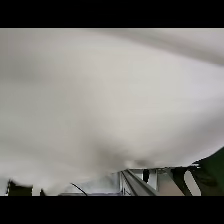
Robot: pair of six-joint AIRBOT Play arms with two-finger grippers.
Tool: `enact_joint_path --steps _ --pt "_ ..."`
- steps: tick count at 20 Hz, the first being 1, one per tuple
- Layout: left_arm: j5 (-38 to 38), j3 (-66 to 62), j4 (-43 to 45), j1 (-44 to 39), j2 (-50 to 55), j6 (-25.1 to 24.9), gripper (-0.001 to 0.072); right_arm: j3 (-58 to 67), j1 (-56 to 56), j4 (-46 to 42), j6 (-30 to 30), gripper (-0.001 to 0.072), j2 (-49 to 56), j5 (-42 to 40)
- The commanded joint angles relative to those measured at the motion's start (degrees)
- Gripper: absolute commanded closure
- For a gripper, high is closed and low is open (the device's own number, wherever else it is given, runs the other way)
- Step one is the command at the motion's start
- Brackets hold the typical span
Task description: Fold the shirts.
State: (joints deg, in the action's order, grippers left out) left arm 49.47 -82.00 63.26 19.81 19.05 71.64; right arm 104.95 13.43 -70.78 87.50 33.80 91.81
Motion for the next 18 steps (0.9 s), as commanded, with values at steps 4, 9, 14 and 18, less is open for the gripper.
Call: enact_joint_path --steps 4,9,14,18 --pt "1.99 18.49 -4.61 -2.51 10.29 8.96 0.0691 -26.12 -0.04 3.58 -1.16 0.0689 0.70 -9.20" --pt "-5.84 20.04 -5.49 -12.04 34.93 6.43 0.0691 -38.38 -0.04 7.74 -4.70 0.0688 15.80 -23.78" --pt "-13.20 7.91 -5.46 -19.04 59.84 6.67 0.0691 -33.14 -0.09 15.37 -9.18 0.0689 40.68 -33.18" --pt "-13.49 -1.68 -5.46 -19.23 73.26 12.31 0.0691 -20.39 -0.09 16.17 -5.77 0.0688 58.25 -35.76"
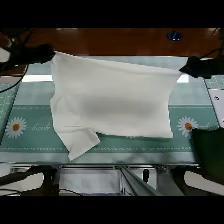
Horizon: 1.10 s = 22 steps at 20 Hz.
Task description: Fold the shirts.
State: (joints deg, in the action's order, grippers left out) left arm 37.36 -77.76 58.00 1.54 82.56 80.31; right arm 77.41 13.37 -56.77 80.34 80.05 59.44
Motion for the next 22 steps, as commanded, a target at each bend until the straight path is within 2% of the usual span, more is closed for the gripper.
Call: enact_joint_path --steps 1,5,8,10,14,15,17,19,22 --pt "-1.33 -7.13 -0.22 -0.98 11.87 4.02 0.0691 10.64 -0.02 2.73 1.88 0.0689 15.54 -3.37" --pt "0.70 -7.96 -0.20 -1.05 17.14 3.98 0.0691 18.12 -0.02 5.31 3.21 0.0688 23.65 -1.81" --pt "1.68 -8.24 -1.33 0.37 17.20 3.91 0.0690 18.14 0.04 2.12 1.49 0.0688 24.15 0.55" --pt "8.57 -10.91 -1.29 2.25 16.63 2.34 0.0690 18.25 1.01 -0.46 0.13 0.0688 22.73 5.57" --pt "32.24 -15.12 -0.74 5.64 16.63 -7.19 0.0690 18.21 1.05 -0.85 -5.09 0.0688 20.31 19.56" --pt "36.37 -14.95 1.88 5.92 17.07 -7.67 0.0690 17.73 0.59 -1.64 -5.49 0.0688 20.37 21.66" --pt "38.38 -12.24 6.86 5.92 17.64 -7.48 0.0690 14.91 -0.59 -5.44 -5.05 0.0688 20.37 21.38" --pt "38.01 -8.28 7.43 5.92 17.97 -7.26 0.0690 10.99 -1.31 -8.81 -3.04 0.0688 20.37 19.78" --pt "36.79 -4.35 7.43 5.95 18.56 -7.19 0.0688 5.90 -1.40 -8.90 -1.64 0.0685 20.37 16.28"
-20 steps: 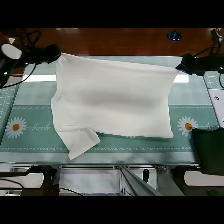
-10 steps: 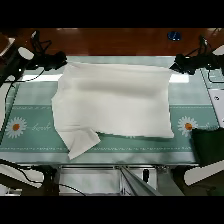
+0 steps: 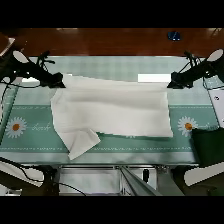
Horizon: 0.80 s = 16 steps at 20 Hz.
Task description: Fold the shirts.
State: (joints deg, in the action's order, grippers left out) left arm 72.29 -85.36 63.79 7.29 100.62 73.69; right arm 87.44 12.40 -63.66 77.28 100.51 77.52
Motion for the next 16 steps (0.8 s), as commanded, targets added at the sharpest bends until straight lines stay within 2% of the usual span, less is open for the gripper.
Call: enact_joint_path --steps 1,2,3,6,8,10,12,14,16 --pt "2.03 3.69 1.64 0.17 0.61 -0.28 0.0643 -5.14 -0.50 -1.64 2.69 0.0603 -0.09 -2.67" --pt "3.28 3.69 1.64 0.17 0.61 1.01 0.0444 -5.55 -0.48 -0.96 3.63 0.0415 -0.07 -2.34" --pt "4.94 3.58 1.86 0.20 0.44 1.79 0.0205 -5.49 -0.48 -0.59 4.37 0.0299 -0.20 -0.79" --pt "9.81 3.15 4.55 1.33 -1.73 2.67 0.0196 -5.31 0.92 -0.87 4.68 0.0298 -3.67 5.53" --pt "8.79 6.47 4.13 4.00 -7.17 3.06 0.0195 -6.32 2.93 -5.07 4.83 0.0298 -9.90 7.17" --pt "5.31 15.32 4.44 8.33 -15.58 1.05 0.0196 -12.76 5.92 -8.76 6.67 0.0299 -19.58 1.68" --pt "4.81 26.25 5.25 14.47 -22.40 -0.17 0.0196 -23.76 9.20 -7.34 8.26 0.0299 -29.59 -6.69" --pt "2.99 37.44 1.66 21.64 -27.91 -0.22 0.0196 -37.66 10.99 -0.07 5.88 0.0299 -40.11 -13.88" --pt "1.31 46.18 -6.64 28.11 -32.24 -3.43 0.0197 -48.52 11.04 6.38 3.48 0.0298 -47.91 -17.79"
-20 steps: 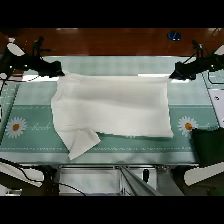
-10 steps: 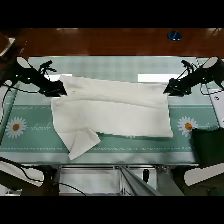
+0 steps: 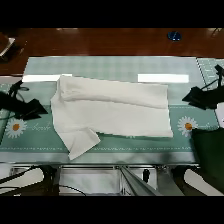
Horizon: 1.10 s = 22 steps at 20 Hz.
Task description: Fold the shirts.
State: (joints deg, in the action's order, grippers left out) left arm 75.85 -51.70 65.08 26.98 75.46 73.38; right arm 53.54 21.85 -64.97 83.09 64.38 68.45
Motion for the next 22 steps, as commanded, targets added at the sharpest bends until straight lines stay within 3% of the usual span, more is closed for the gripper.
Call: enact_joint_path --steps 1,7,13,16,17,18,19,21,22 --pt "-2.36 15.61 -11.45 10.73 -8.57 -4.85 0.0197 -18.40 1.60 10.45 -3.63 0.0298 -14.38 -9.05" --pt "-5.75 24.96 -13.40 9.35 -9.40 -6.73 0.0197 -25.88 1.51 15.85 -5.60 0.0299 -19.15 -7.87" --pt "-11.82 28.24 -16.70 -4.50 -6.58 -6.73 0.0200 -25.86 1.55 16.85 -5.55 0.0299 -19.12 -8.50" --pt "-15.06 28.22 -16.70 -11.41 -6.08 -6.69 0.0224 -25.31 5.27 12.50 -3.61 0.0299 -19.12 -8.68" --pt "-15.04 28.20 -16.68 -12.22 -6.08 -6.73 0.0413 -25.05 8.13 8.17 -1.99 0.0299 -19.12 -7.32" --pt "-14.75 28.20 -16.70 -12.28 -6.12 -6.71 0.0646 -25.05 11.10 3.91 -0.94 0.0299 -19.12 -5.33" --pt "-14.40 28.17 -16.65 -12.24 -6.23 -6.78 0.0690 -25.07 13.73 -0.39 -0.48 0.0299 -19.12 -2.51" --pt "-14.19 27.74 -16.70 -12.24 -6.23 -6.73 0.0690 -25.92 16.24 -7.56 1.66 0.0299 -19.12 3.63" --pt "-14.23 27.54 -16.72 -12.26 -6.23 -6.73 0.0690 -26.99 16.24 -7.08 2.51 0.0299 -19.12 4.87"
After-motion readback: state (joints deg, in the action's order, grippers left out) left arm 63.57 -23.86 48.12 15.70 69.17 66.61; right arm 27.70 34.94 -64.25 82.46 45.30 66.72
